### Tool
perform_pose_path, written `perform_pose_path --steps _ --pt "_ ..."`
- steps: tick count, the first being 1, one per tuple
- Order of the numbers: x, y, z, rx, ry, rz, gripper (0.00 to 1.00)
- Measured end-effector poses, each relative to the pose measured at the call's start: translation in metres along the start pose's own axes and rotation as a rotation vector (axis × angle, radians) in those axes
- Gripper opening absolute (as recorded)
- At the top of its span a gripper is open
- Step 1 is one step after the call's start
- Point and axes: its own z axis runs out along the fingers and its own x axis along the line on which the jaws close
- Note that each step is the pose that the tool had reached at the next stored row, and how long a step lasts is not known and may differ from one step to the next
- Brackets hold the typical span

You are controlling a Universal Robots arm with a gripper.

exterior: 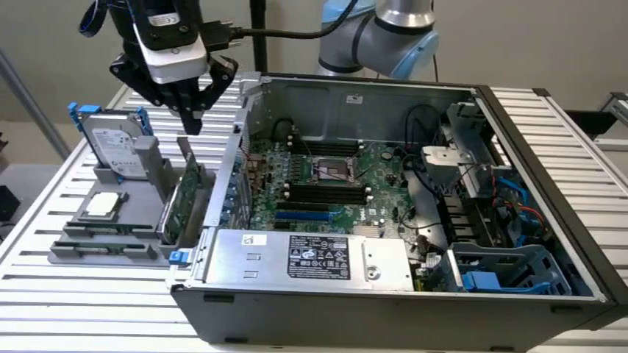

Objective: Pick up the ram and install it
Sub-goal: 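Reach for the ram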

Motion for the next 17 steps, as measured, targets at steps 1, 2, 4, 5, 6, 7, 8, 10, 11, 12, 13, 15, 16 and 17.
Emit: perform_pose_path --steps 1,2,4,5,6,7,8,10,11,12,13,15,16,17 --pt "0.005 -0.0014 -0.0001 0.0 0.0 0.0 0.0" --pt "0.009 -0.0029 0.0 0.0 0.0 0.0 0.0" --pt "0.018 -0.0054 0.0 0.0 0.0 0.0 0.0" --pt "0.023 -0.0067 0.0001 0.0 0.0001 0.0 0.0" --pt "0.027 -0.0078 0.0001 0.0 0.0001 0.0 0.0" --pt "0.031 -0.0089 0.0002 0.0 0.0001 0.0 0.0" --pt "0.036 -0.01 0.0003 0.0 0.0002 0.0 0.0" --pt "0.045 -0.0122 0.0005 0.0001 0.0004 0.0 0.0" --pt "0.049 -0.0132 0.0007 0.0001 0.0005 0.0 0.0" --pt "0.054 -0.0141 0.0008 0.0001 0.0005 0.0 0.0" --pt "0.058 -0.0149 0.0011 0.0001 0.0005 0.0 0.0" --pt "0.067 -0.0166 0.0015 0.0001 0.0008 0.0 0.0" --pt "0.072 -0.0173 0.0019 0.0001 0.0011 0.0 0.0" --pt "0.076 -0.0179 0.0024 0.0001 0.0017 0.0 0.0"
